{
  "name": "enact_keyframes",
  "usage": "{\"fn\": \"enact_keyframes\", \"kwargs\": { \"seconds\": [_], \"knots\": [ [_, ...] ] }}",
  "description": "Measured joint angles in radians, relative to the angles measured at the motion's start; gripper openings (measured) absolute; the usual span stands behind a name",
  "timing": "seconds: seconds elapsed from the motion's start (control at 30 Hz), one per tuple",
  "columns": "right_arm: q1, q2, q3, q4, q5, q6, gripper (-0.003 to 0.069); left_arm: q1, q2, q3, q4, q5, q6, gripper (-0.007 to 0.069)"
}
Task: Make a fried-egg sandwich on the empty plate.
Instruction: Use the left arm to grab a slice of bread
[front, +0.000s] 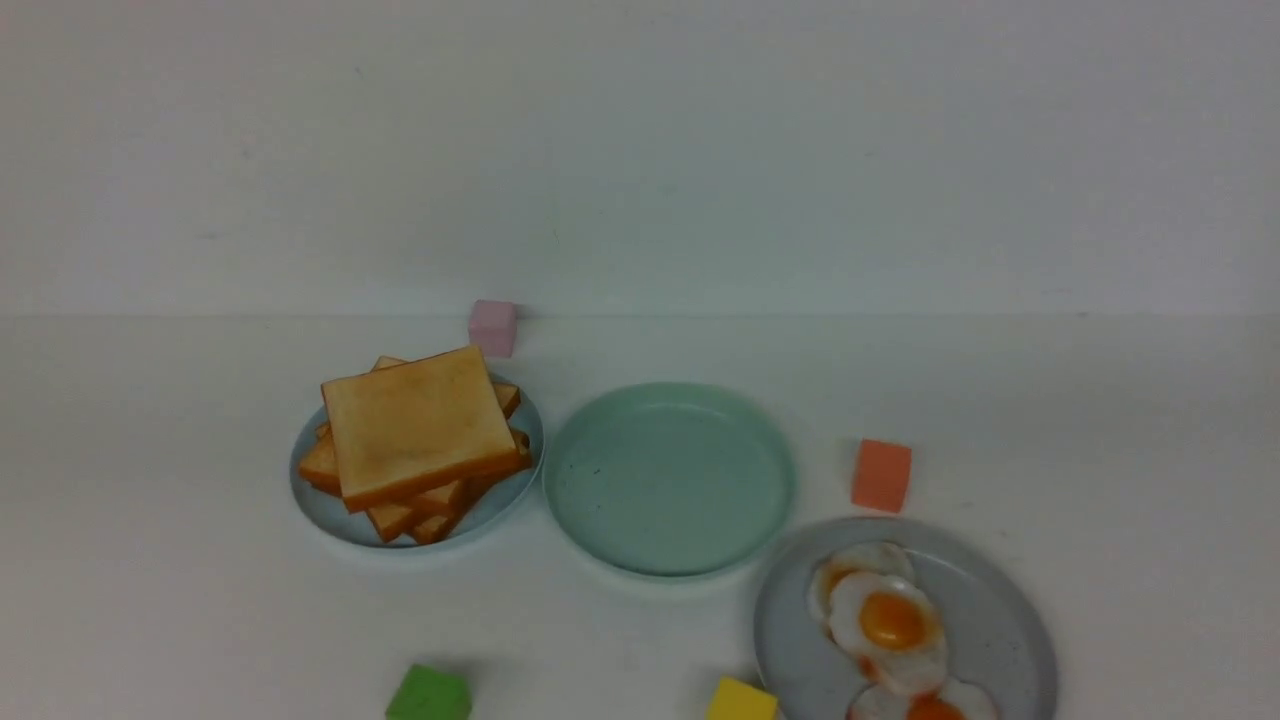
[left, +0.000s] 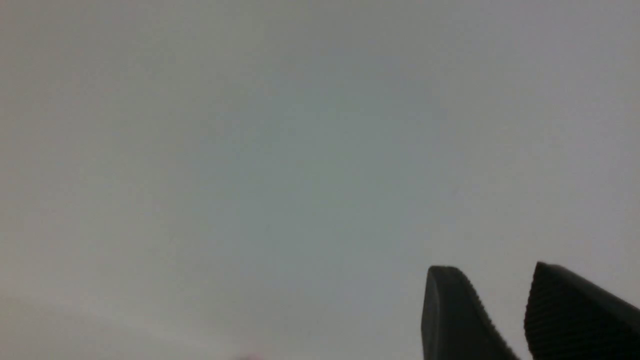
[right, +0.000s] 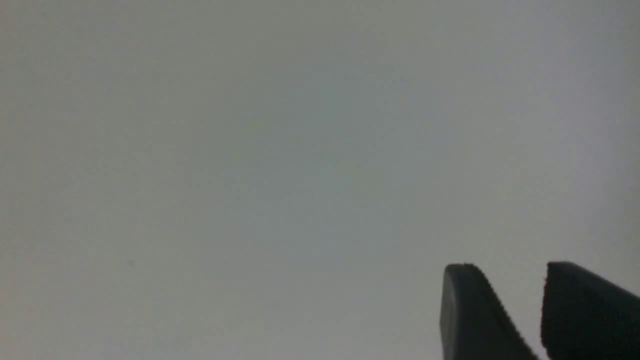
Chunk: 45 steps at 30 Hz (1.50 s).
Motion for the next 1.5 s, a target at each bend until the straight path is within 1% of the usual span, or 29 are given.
{"fn": "enact_keyframes", "kwargs": {
  "seconds": [0.07,0.13,0.23,0.3,0.33,0.37,0.4,0.43,0.5,0.53,0.57,0.6,0.63,0.7,0.77,0.87,0.93,1.03,1.07,1.23,1.4,1.5],
  "knots": [
    [0.000,0.097,-0.062,-0.003,0.111,-0.004,0.0239,0.000,0.110,-0.062,0.008,0.124,0.000,0.0238],
    [0.000,0.196,-0.091,-0.003,0.201,-0.026,0.0239,0.000,0.210,-0.094,0.039,0.194,0.000,0.0238],
    [0.000,0.314,-0.087,0.012,0.258,-0.044,0.0239,0.000,0.327,-0.099,0.056,0.221,-0.006,0.0238],
    [0.005,0.350,-0.078,0.040,0.267,-0.047,0.0239,0.000,0.376,-0.099,0.042,0.240,-0.016,0.0238],
    [0.020,0.385,-0.067,0.086,0.288,-0.059,0.0239,0.000,0.451,-0.099,0.000,0.265,-0.036,0.0238],
    [0.024,0.389,-0.066,0.086,0.288,-0.062,0.0239,0.000,0.451,-0.099,0.000,0.265,-0.036,0.0238],
    [0.064,0.421,-0.061,0.152,0.331,-0.110,0.0239,0.000,0.534,-0.101,-0.053,0.297,-0.048,0.0238],
    [0.064,0.424,-0.061,0.152,0.331,-0.117,0.0239,0.000,0.544,-0.104,-0.066,0.301,-0.048,0.0238],
    [0.136,0.465,-0.060,0.255,0.410,-0.239,0.0239,0.000,0.685,-0.137,-0.155,0.358,0.003,0.0238],
    [0.147,0.468,-0.060,0.271,0.423,-0.250,0.0239,0.000,0.696,-0.146,-0.170,0.362,0.010,0.0238],
    [0.187,0.490,-0.060,0.333,0.468,-0.335,0.0239,0.003,0.786,-0.190,-0.234,0.395,0.075,0.0238],
    [0.213,0.501,-0.060,0.366,0.497,-0.387,0.0239,0.010,0.840,-0.220,-0.281,0.411,0.119,0.0238],
    [0.232,0.506,-0.060,0.383,0.519,-0.427,0.0239,0.017,0.881,-0.238,-0.312,0.420,0.154,0.0238],
    [0.272,0.516,-0.060,0.433,0.564,-0.505,0.0239,0.055,0.974,-0.297,-0.433,0.435,0.256,0.0238],
    [0.287,0.516,-0.060,0.458,0.588,-0.544,0.0239,0.097,1.055,-0.335,-0.533,0.451,0.347,0.0242],
    [0.291,0.516,-0.060,0.471,0.612,-0.561,0.0239,0.151,1.150,-0.364,-0.660,0.469,0.481,0.0266],
    [0.291,0.516,-0.060,0.472,0.627,-0.567,0.0239,0.174,1.218,-0.368,-0.734,0.468,0.575,0.0306],
    [0.291,0.516,-0.060,0.473,0.637,-0.568,0.0239,0.178,1.273,-0.368,-0.774,0.458,0.629,0.0342],
    [0.291,0.516,-0.060,0.473,0.641,-0.568,0.0239,0.178,1.305,-0.368,-0.807,0.440,0.659,0.0372],
    [0.291,0.516,-0.060,0.474,0.647,-0.569,0.0239,0.178,1.365,-0.368,-0.867,0.382,0.721,0.0409],
    [0.291,0.516,-0.060,0.476,0.656,-0.569,0.0239,0.178,1.407,-0.371,-0.883,0.348,0.733,0.0414],
    [0.291,0.516,-0.060,0.476,0.660,-0.569,0.0239,0.178,1.450,-0.371,-0.922,0.342,0.751,0.0414]
  ]
}}
